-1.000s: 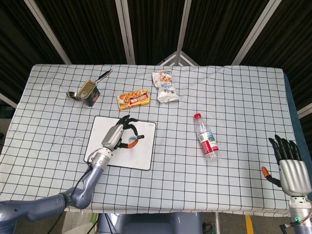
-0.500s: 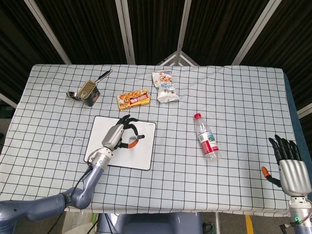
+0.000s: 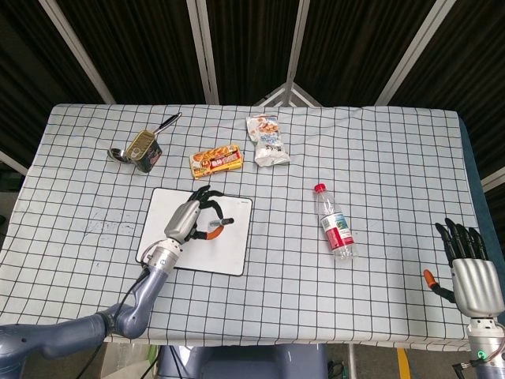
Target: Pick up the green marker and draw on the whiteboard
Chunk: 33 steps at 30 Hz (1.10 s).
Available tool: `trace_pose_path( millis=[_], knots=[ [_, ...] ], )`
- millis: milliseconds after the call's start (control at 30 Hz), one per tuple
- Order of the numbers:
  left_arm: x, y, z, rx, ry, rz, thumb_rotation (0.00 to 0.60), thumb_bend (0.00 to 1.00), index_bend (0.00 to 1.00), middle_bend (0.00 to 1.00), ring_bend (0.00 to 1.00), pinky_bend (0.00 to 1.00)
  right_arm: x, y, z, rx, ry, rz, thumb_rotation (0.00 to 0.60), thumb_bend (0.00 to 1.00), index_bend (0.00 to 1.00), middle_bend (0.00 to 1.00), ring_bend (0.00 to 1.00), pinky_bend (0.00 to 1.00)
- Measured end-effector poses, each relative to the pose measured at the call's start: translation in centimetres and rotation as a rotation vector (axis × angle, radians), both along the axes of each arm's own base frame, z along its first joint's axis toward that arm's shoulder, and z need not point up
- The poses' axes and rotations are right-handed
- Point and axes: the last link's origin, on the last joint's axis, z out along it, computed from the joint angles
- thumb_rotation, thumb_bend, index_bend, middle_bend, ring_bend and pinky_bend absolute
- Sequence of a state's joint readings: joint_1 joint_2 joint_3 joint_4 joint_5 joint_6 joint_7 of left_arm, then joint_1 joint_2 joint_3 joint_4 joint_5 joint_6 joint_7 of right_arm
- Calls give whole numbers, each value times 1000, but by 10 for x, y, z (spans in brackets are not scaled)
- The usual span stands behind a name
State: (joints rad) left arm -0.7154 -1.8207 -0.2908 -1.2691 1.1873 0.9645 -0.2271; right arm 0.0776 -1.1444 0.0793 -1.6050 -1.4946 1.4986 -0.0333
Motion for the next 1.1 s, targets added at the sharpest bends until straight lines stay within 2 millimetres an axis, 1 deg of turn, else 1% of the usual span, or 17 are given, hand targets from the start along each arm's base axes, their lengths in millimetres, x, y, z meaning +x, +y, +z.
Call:
trace_pose_path(
  millis=[567, 900, 1100],
  knots=[
    [-2, 0, 6, 8, 4, -3, 600, 486, 751, 178, 23, 63, 0, 0, 0, 1, 1, -3, 600, 312, 0, 0, 0, 0],
    [-2, -4, 0, -16, 28, -8, 600, 486, 754, 180, 23, 63, 0, 0, 0, 0, 2, -4, 600, 313, 0, 0, 0, 0],
    [-3, -3, -2, -16, 42, -7, 600, 486, 755, 181, 23, 63, 0, 0, 0, 0, 2, -4, 600, 313, 0, 0, 0, 0]
  ],
)
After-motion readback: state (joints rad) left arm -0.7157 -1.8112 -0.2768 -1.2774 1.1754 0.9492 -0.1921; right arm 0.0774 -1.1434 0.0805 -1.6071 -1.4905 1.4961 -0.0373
